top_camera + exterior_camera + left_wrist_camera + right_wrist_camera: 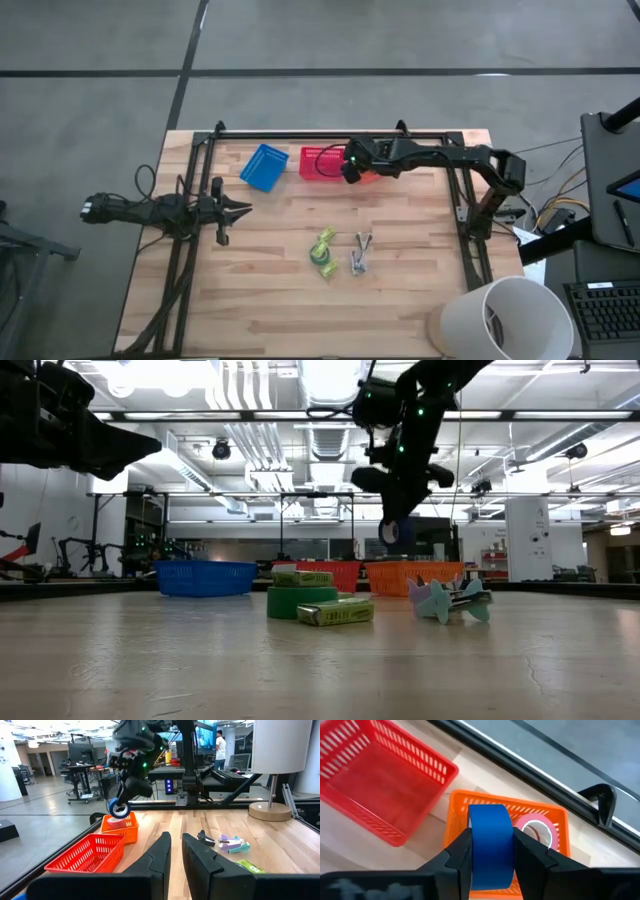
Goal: Pick and place Stapler, Stapler remover, tape
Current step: Put the blue tape into the orange bin, then put the middle staple box into the red bin
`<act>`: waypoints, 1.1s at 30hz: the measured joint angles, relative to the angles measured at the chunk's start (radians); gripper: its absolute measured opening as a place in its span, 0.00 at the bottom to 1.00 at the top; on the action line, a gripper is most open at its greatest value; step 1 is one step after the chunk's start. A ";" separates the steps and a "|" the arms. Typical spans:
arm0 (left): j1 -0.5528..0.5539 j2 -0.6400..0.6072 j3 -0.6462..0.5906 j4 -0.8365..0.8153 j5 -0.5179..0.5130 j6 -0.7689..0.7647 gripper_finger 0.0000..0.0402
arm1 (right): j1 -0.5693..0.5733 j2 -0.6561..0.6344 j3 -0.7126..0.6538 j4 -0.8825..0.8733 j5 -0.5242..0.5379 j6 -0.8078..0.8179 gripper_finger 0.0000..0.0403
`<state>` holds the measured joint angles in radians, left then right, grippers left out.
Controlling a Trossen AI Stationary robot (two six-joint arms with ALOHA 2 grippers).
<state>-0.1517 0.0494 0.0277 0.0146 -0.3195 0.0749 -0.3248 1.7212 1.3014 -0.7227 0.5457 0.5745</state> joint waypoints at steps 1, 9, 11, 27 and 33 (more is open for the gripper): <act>0.000 0.000 0.000 0.000 0.000 0.000 0.13 | -0.006 0.010 0.000 0.000 0.000 -0.003 0.28; 0.000 0.000 0.000 0.000 0.000 0.000 0.13 | -0.020 0.070 0.000 0.003 -0.008 -0.010 0.31; 0.000 0.000 0.000 0.000 0.000 0.000 0.13 | -0.023 0.082 0.000 0.002 -0.007 -0.011 0.31; 0.000 0.000 0.000 0.000 0.000 0.000 0.13 | -0.025 0.089 0.000 0.003 0.000 -0.002 0.49; 0.000 0.000 0.000 0.000 0.000 0.000 0.13 | -0.025 0.089 0.000 0.006 0.020 0.001 0.56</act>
<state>-0.1516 0.0494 0.0277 0.0145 -0.3195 0.0748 -0.3500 1.8107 1.3014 -0.7166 0.5655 0.5758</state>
